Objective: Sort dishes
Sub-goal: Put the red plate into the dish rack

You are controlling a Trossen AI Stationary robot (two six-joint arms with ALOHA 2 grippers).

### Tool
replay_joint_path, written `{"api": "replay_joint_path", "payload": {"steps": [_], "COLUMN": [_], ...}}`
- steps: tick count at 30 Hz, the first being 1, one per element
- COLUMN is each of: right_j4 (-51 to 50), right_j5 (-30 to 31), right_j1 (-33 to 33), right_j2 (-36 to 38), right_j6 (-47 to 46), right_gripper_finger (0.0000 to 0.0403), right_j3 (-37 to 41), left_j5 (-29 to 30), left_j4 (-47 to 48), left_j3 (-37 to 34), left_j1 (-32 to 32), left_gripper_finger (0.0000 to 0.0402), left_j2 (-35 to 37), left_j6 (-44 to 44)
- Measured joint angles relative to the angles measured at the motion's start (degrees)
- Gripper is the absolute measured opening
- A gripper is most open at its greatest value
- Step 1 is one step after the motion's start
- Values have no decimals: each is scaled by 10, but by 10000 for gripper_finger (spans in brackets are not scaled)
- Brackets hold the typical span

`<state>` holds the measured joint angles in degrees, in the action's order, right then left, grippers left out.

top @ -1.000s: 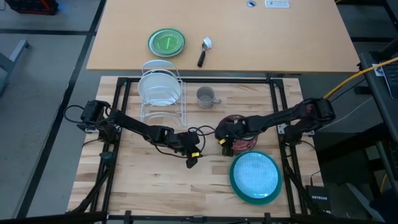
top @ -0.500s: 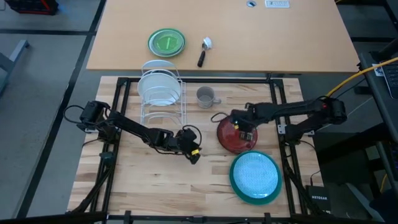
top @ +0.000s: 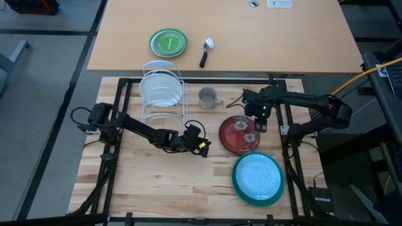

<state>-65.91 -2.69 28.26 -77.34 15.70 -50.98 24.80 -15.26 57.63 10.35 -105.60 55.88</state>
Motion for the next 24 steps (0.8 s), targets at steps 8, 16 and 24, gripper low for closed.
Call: {"api": "replay_joint_path", "payload": {"steps": [8,16,24], "right_j4": [1,42,49], "right_j5": [-172,-207,-223], "right_j1": [147,262,280], "right_j2": [0,-1,-22], "right_j6": [151,161,130], "right_gripper_finger": [127,127,127], "right_j3": [0,1,1], "left_j5": [-13,-15,-15], "left_j4": [-3,-11,-8], "left_j3": [0,0,0], "left_j1": [2,2,2], "left_gripper_finger": [107,107,107], "left_j2": [-29,-29,-29], "left_j6": [40,45,45]}}
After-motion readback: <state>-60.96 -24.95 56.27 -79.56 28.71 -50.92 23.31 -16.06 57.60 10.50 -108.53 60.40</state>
